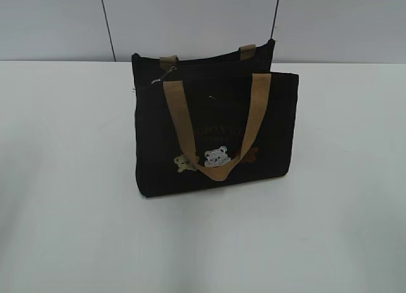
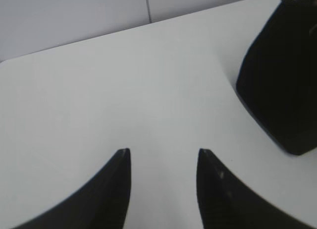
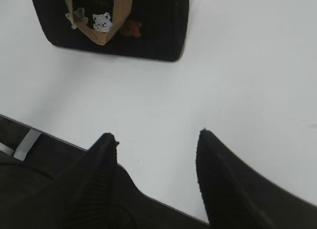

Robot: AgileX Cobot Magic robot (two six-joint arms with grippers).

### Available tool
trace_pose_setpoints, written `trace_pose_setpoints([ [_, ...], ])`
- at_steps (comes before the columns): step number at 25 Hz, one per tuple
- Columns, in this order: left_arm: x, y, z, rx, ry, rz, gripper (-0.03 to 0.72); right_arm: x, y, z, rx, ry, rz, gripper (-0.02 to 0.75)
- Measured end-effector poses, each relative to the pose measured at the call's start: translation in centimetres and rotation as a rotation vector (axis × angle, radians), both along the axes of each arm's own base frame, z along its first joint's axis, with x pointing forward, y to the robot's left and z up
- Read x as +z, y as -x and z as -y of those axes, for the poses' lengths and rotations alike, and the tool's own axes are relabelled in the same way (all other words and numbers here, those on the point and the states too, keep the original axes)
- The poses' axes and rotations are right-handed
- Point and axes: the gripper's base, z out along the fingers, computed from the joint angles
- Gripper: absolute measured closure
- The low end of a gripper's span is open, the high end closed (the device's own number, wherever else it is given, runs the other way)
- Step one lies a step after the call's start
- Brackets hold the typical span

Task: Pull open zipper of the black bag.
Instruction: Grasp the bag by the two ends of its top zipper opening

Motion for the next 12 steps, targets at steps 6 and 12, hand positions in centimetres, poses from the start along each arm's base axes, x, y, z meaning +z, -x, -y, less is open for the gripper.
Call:
trace_pose_setpoints([
  [6,0.1,-4.8,2.4,-0.113,-0.044,0.022,0.359,4.5,-4.3,-0.9,0.112,0.05,-0.025,0.342],
  [12,2.4,-9.3,3.6,-0.12,-0.05,0.092,0.359,9.0,-9.6,-1.9,0.214,0.064,-0.033,0.342],
])
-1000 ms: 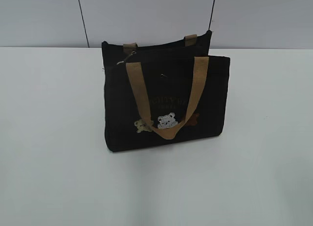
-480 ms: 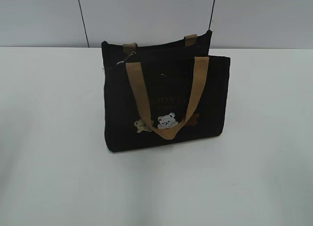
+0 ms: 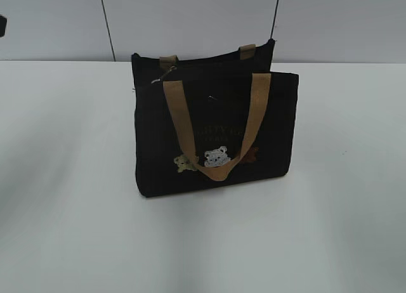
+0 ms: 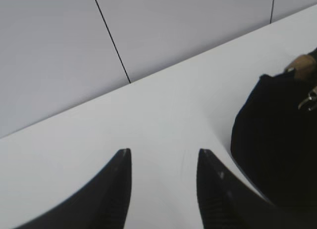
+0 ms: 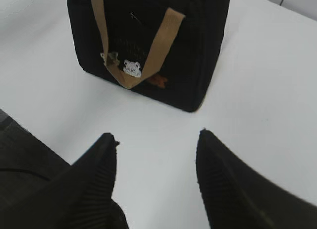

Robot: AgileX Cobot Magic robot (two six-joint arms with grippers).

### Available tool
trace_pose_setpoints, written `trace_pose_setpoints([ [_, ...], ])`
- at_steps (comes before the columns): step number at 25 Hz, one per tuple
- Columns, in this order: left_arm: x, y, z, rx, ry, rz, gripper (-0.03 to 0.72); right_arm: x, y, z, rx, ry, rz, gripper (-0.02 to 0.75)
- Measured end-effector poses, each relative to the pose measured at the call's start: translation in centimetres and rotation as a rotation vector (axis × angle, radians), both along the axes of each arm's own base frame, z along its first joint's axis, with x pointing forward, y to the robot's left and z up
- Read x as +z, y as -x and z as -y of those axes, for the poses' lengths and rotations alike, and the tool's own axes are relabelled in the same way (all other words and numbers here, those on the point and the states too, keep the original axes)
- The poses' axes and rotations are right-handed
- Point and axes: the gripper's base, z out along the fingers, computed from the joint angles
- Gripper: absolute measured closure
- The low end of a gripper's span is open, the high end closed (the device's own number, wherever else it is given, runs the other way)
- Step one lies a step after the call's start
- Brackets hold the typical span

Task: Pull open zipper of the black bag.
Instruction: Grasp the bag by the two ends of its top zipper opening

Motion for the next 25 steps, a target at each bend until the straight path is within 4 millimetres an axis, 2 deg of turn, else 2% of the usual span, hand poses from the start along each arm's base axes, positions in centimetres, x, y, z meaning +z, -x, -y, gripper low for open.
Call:
trace_pose_setpoints([
  [2,0.7,-1.5,0.5,-0.009,-0.006,0.003,0.359,1.1,-1.8,-0.3,0.033,0.011,-0.009,0.342],
  [3,1.1,-2.3,0.7,-0.016,-0.002,0.001,0.359,1.0,-3.3,-0.5,0.049,0.017,-0.048,0.342],
  [5,1.8,-3.3,1.4,-0.051,0.001,-0.014,0.359,1.6,-4.9,-0.6,0.069,0.03,-0.063,0.342],
  [10,3.5,-5.5,3.3,-0.264,0.002,-0.135,0.359,2.2,-8.4,-1.0,0.107,0.057,-0.094,0.342],
  [14,4.0,-7.8,2.5,-0.356,0.037,-0.168,0.359,2.8,-10.4,-1.1,0.143,0.091,-0.072,0.342],
  [19,2.5,-10.5,0.2,-0.531,0.06,-0.152,0.359,4.6,-13.1,-1.4,0.176,0.107,-0.032,0.342],
  [22,0.9,-11.7,0.0,-0.62,0.023,-0.128,0.359,5.2,-15.1,-2.3,0.234,0.121,-0.041,0.342],
  [25,-0.8,-12.7,0.6,-0.676,-0.015,-0.122,0.359,5.3,-17.0,-4.1,0.311,0.131,-0.055,0.342],
])
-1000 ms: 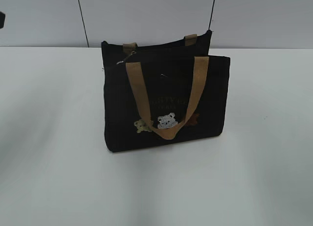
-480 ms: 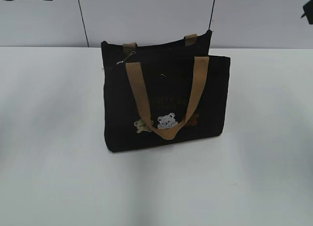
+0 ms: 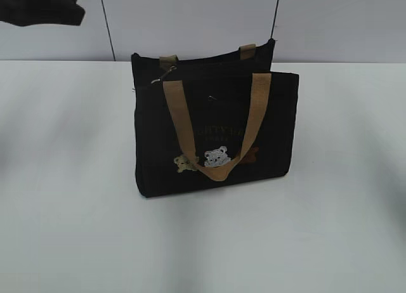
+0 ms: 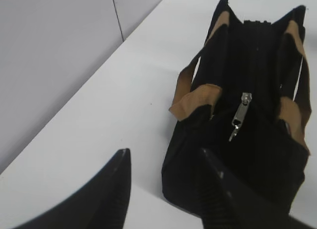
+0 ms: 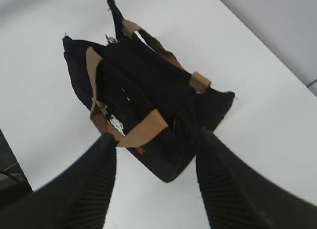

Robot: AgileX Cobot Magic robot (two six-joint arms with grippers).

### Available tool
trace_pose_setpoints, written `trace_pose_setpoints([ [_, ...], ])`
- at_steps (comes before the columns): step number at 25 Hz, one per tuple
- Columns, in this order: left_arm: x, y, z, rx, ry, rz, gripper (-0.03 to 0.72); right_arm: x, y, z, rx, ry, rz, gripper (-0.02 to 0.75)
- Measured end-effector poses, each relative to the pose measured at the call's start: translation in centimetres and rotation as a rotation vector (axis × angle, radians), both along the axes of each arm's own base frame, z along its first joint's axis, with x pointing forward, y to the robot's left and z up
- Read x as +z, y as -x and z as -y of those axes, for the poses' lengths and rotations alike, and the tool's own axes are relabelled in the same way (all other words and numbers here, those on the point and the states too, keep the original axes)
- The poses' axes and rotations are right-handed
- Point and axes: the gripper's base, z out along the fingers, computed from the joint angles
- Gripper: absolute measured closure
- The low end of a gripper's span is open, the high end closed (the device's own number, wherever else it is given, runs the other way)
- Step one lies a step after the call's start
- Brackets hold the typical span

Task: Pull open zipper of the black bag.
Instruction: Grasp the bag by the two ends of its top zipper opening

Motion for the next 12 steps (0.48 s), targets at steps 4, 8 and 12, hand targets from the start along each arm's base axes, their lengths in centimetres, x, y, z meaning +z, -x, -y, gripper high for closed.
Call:
trace_pose_setpoints([
  [4,-2.5,-1.3,0.5,-0.079,-0.049,0.029,0.359,-0.4,-2.7,-3.3,0.091,-0.001,-0.007,0.342],
  [8,-4.9,-2.4,1.5,-0.147,-0.086,0.049,0.359,-0.9,-4.8,-6.9,0.186,0.004,0.008,0.342],
  [12,-6.6,-3.0,3.2,-0.204,-0.073,0.046,0.359,-1.3,-6.2,-10.1,0.268,0.007,0.04,0.344],
])
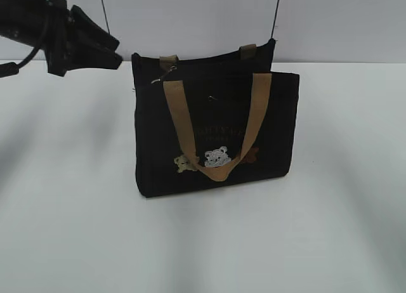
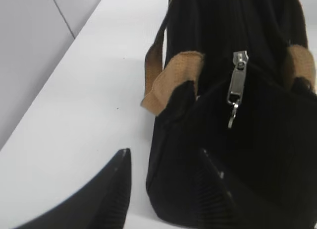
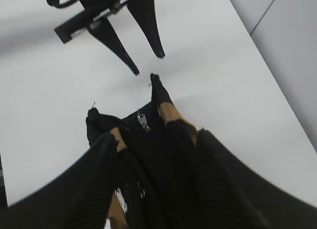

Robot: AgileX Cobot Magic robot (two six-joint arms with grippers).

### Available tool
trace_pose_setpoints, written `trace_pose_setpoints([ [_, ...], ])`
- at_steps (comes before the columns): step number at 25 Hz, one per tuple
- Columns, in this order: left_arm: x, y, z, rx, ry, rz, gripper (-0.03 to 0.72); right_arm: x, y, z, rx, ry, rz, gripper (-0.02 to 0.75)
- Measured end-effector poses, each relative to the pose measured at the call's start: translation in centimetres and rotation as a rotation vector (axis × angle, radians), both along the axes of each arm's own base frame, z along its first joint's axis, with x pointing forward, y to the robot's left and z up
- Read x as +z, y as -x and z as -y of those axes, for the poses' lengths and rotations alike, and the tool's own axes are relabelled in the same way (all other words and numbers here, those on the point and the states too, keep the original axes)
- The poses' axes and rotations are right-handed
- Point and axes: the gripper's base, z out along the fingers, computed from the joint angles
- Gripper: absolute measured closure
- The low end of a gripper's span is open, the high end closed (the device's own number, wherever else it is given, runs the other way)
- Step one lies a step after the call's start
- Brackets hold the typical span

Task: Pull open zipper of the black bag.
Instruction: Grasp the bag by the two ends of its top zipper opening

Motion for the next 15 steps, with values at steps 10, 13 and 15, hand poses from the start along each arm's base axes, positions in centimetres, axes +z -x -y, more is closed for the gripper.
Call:
trace_pose_setpoints([
  [10,-1.2,-1.9,1.5,-0.026,0.031,0.002,0.361,-2.8,-1.9,-4.8,0.111,0.016,-0.007,0.396],
  [13,-1.6,-1.7,1.7,-0.056,0.046,-0.024,0.408,-4.2,-2.1,-6.0,0.175,0.043,0.008,0.398],
  [15,-1.8,-1.7,1.7,-0.061,0.048,-0.032,0.469,-4.6,-2.2,-6.8,0.217,0.044,0.054,0.398],
])
